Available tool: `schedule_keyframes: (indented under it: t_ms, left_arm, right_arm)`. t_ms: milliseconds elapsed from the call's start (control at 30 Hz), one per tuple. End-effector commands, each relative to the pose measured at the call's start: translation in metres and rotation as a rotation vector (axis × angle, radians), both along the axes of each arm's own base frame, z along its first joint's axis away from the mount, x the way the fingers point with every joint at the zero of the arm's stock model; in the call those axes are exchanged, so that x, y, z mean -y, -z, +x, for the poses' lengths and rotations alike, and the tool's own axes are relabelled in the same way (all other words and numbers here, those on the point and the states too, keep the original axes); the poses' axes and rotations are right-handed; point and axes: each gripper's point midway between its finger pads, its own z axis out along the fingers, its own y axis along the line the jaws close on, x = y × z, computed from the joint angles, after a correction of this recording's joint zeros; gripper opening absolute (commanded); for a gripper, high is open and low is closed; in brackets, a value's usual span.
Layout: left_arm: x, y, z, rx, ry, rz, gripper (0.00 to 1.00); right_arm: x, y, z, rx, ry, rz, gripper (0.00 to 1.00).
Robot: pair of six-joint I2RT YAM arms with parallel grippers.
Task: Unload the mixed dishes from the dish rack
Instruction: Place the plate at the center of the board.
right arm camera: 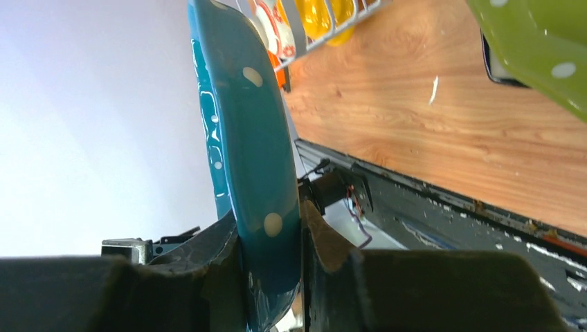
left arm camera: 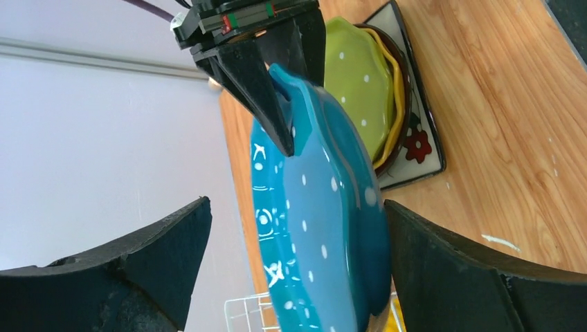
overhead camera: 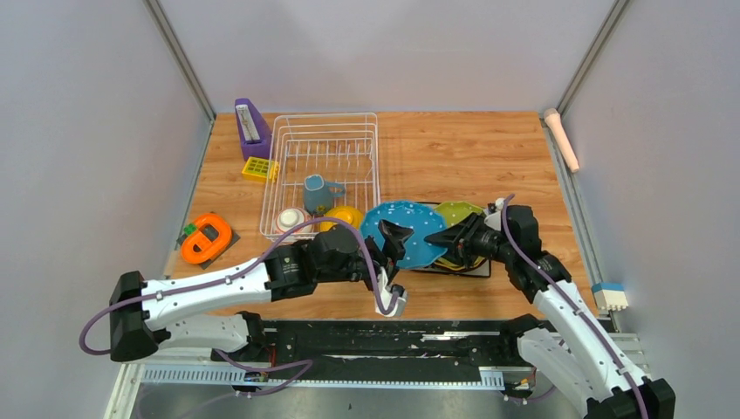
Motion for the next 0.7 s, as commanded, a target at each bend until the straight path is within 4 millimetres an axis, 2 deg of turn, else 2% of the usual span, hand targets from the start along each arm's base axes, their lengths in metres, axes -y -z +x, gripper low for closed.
schedule_keyframes:
  t_ms: [0, 133, 200, 400, 467, 500, 667]
  left_arm:
    - [0.016, -0.044, 0.001, -0.022, -0.011, -0.151, 1.00]
    - [0.014, -0.047, 0.000, -0.121, -0.061, -0.218, 1.00]
    - [0.011, -0.059, 0.001, -0.198, -0.107, -0.321, 1.00]
    - [-0.011, -0.060, -0.019, -0.352, -0.098, -0.446, 1.00]
    - [-0.019, -0.055, -0.024, -0.395, -0.102, -0.471, 1.00]
    - [-0.025, -0.061, -0.027, -0.425, -0.106, -0.508, 1.00]
    - [-0.047, -0.069, -0.026, -0.501, -0.173, -0.609, 1.00]
  right_arm:
    - [0.003, -0.067, 0.023, 0.240, 0.102, 0.119, 0.00]
    - [0.013, -0.078, 0.034, 0.330, 0.191, 0.099, 0.00]
    - [0.022, -0.076, 0.041, 0.358, 0.257, 0.073, 0.00]
    - [0.050, -0.070, 0.053, 0.414, 0.419, -0.004, 0.00]
    - [0.057, -0.068, 0.054, 0.429, 0.453, -0.035, 0.00]
    - [0.061, -0.067, 0.054, 0.430, 0.469, -0.056, 0.00]
    - [0.087, -0.055, 0.053, 0.431, 0.580, -0.163, 0.00]
